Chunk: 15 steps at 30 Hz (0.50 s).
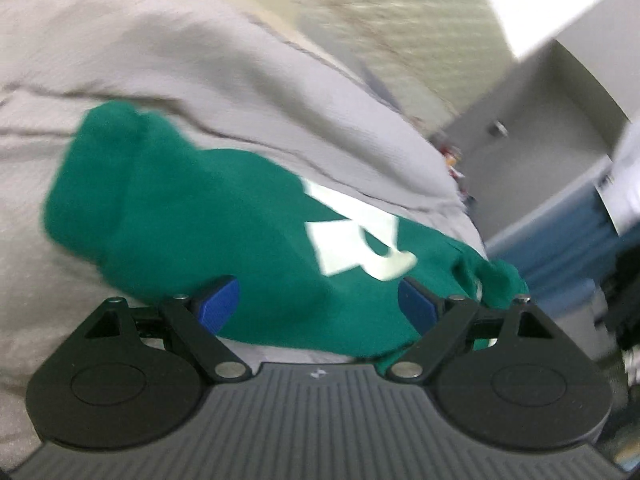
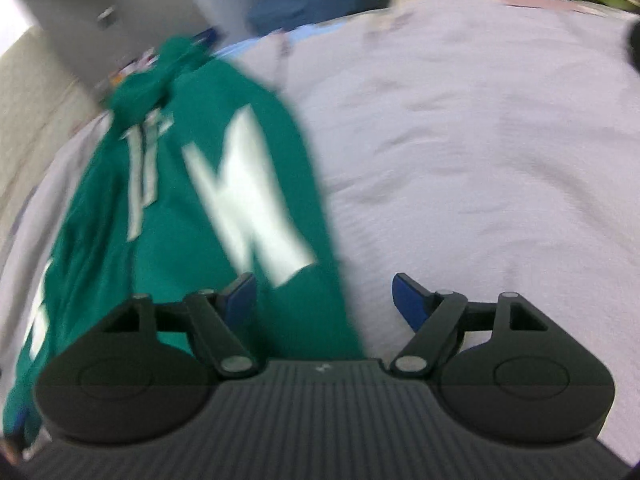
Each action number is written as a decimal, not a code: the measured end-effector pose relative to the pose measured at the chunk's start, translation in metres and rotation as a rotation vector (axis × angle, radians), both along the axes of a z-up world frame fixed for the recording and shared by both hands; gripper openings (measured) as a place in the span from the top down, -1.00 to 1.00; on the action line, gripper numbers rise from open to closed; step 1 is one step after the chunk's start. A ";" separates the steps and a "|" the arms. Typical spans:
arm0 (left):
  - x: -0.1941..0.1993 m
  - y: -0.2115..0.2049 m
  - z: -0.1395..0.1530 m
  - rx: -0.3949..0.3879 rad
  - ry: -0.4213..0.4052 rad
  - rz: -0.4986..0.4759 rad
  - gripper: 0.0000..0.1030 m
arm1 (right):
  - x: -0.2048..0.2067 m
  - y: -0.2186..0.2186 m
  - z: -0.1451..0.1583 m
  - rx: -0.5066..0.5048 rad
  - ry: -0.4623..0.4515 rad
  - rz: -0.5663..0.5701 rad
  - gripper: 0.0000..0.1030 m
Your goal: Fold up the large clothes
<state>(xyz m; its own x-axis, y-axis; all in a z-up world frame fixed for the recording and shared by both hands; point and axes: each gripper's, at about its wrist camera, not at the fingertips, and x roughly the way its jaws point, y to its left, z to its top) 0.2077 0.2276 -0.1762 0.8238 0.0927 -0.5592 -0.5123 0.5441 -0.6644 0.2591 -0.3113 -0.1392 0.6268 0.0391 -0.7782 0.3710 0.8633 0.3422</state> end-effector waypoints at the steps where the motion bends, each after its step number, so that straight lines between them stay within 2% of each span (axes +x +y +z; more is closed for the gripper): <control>1: 0.000 0.004 -0.003 -0.023 0.004 0.020 -0.73 | 0.001 -0.003 -0.002 0.014 0.005 -0.016 -0.48; 6: 0.004 0.017 -0.022 -0.121 0.008 0.087 -0.73 | 0.005 -0.003 -0.028 0.154 0.078 0.005 -0.46; 8: 0.003 0.019 -0.025 -0.138 -0.001 0.108 -0.73 | 0.009 0.009 -0.038 0.166 0.107 0.047 -0.29; 9: 0.003 0.020 -0.027 -0.144 -0.001 0.118 -0.73 | 0.011 0.017 -0.039 0.131 0.115 0.060 -0.16; 10: 0.003 0.021 -0.028 -0.152 -0.002 0.125 -0.73 | 0.012 0.023 -0.040 0.087 0.115 0.073 0.13; 13: 0.005 0.025 -0.035 -0.182 -0.006 0.148 -0.73 | 0.013 0.032 -0.032 0.042 0.083 0.105 0.77; 15: 0.007 0.028 -0.038 -0.196 -0.003 0.157 -0.73 | 0.011 0.029 -0.022 0.039 0.045 0.096 0.81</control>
